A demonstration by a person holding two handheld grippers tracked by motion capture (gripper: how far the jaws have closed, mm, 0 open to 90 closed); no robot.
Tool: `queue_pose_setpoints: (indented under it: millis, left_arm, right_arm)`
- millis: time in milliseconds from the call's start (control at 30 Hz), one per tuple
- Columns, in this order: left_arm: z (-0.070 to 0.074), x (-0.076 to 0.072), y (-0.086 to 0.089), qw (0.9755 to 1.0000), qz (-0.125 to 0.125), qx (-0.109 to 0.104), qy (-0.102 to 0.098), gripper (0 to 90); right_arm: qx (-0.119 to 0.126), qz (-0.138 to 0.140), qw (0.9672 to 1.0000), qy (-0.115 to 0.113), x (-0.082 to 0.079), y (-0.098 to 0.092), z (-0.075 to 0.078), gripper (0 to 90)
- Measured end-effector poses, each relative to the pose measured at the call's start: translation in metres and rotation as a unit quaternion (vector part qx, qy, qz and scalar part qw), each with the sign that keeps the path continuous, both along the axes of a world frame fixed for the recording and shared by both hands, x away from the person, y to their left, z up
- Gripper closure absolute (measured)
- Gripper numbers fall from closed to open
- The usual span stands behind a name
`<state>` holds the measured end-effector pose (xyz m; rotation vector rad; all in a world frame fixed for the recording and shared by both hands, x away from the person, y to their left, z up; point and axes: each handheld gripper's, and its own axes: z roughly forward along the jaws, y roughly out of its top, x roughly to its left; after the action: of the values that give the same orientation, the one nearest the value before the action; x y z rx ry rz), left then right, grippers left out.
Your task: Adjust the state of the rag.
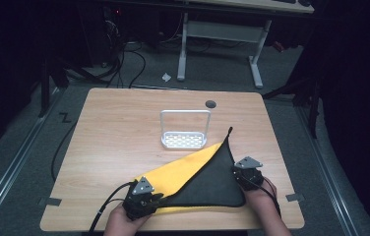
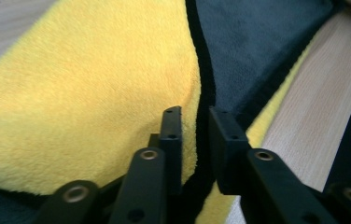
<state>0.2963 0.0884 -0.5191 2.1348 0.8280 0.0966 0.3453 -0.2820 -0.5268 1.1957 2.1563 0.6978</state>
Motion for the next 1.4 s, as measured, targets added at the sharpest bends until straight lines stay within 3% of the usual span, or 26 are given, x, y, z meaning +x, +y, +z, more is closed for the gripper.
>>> queue_pose_setpoints:
  millis: [67, 167, 333, 467, 533, 667, 767, 833, 900, 967, 1000, 1033, 1067, 1100, 1133, 1167, 1200, 1233, 1300, 1400]
  left_arm:
    - [0.005, 0.001, 0.004, 0.9999, 0.006, -0.011, -0.002, 81.2]
    - [0.018, 0.005, 0.013, 0.9994, 0.017, -0.022, -0.021, 81.3]
    - [0.033, 0.042, 0.040, 0.9961, 0.071, -0.039, -0.035, 80.8]
    - [0.029, 0.081, 0.054, 0.9940, 0.102, -0.024, -0.031, 80.4]
    - [0.024, 0.097, 0.060, 0.9919, 0.122, -0.021, -0.027, 80.0]
    - [0.015, 0.121, 0.069, 0.9878, 0.154, -0.014, -0.012, 73.0]
    - [0.016, 0.124, 0.076, 0.9844, 0.174, -0.019, -0.015, 61.9]
    - [0.020, 0.120, 0.080, 0.9819, 0.186, -0.025, -0.028, 57.3]
    - [0.026, 0.112, 0.085, 0.9778, 0.201, -0.038, -0.045, 54.6]
    - [0.033, 0.099, 0.090, 0.9731, 0.213, -0.066, -0.057, 52.6]
    - [0.034, 0.092, 0.091, 0.9728, 0.209, -0.081, -0.060, 52.7]
    - [0.033, 0.085, 0.089, 0.9741, 0.201, -0.086, -0.057, 53.2]
    - [0.030, 0.079, 0.086, 0.9770, 0.190, -0.083, -0.053, 55.9]
    - [0.022, 0.074, 0.080, 0.9815, 0.172, -0.075, -0.037, 62.6]
    - [0.017, 0.073, 0.076, 0.9844, 0.161, -0.067, -0.024, 67.5]
    - [0.009, 0.073, 0.070, 0.9876, 0.149, -0.048, -0.010, 72.8]
    - [0.002, 0.073, 0.065, 0.9893, 0.143, -0.027, -0.005, 75.6]
    - [-0.004, 0.075, 0.061, 0.9907, 0.136, -0.008, -0.003, 78.2]
    - [-0.012, 0.078, 0.057, 0.9915, 0.129, 0.003, 0.013, 82.0]
    - [-0.013, 0.079, 0.059, 0.9918, 0.127, -0.004, 0.012, 84.0]
  right_arm:
    - [0.000, 0.000, 1.0000, 0.000, 0.000, 0.000, 0.000, 88.1]
    - [0.000, -0.001, 1.0000, 0.000, 0.000, 0.000, 0.000, 88.1]
    - [-0.003, 0.000, 1.0000, -0.001, 0.000, 0.001, 0.000, 88.1]
    - [-0.002, 0.002, 1.0000, -0.001, 0.000, 0.000, 0.000, 88.1]
    - [0.000, 0.002, 1.0000, 0.000, 0.000, 0.000, 0.000, 88.1]
    - [-0.001, 0.002, 1.0000, -0.001, 0.000, 0.000, 0.000, 88.1]
    - [-0.001, 0.003, 1.0000, -0.001, 0.000, 0.000, 0.000, 88.1]
    - [0.000, 0.004, 1.0000, -0.002, 0.000, 0.000, 0.000, 88.1]
    - [0.001, 0.004, 1.0000, -0.002, 0.000, 0.000, 0.000, 87.2]
    - [0.007, 0.002, 1.0000, 0.002, 0.000, -0.001, 0.000, 83.3]
    - [0.010, 0.001, 0.9999, 0.002, 0.000, -0.002, 0.001, 78.7]
    - [0.016, 0.003, 0.9999, 0.001, -0.001, -0.002, 0.002, 75.6]
    - [0.028, 0.007, 0.9996, 0.000, -0.001, -0.002, 0.003, 74.4]
    - [0.045, 0.012, 0.9989, -0.004, -0.001, -0.002, 0.005, 73.5]
    - [0.065, 0.016, 0.9977, -0.011, 0.000, 0.000, 0.008, 72.8]
    - [0.072, 0.017, 0.9971, -0.018, 0.001, 0.001, 0.009, 72.9]
    - [0.076, 0.016, 0.9967, -0.024, 0.004, 0.003, 0.011, 74.0]
    - [0.078, 0.015, 0.9965, -0.028, 0.009, 0.006, 0.013, 78.9]
    - [0.075, 0.015, 0.9965, -0.032, 0.020, 0.009, 0.014, 89.3]
    - [0.074, 0.014, 0.9971, 0.005, 0.037, 0.010, 0.005, 90.0]
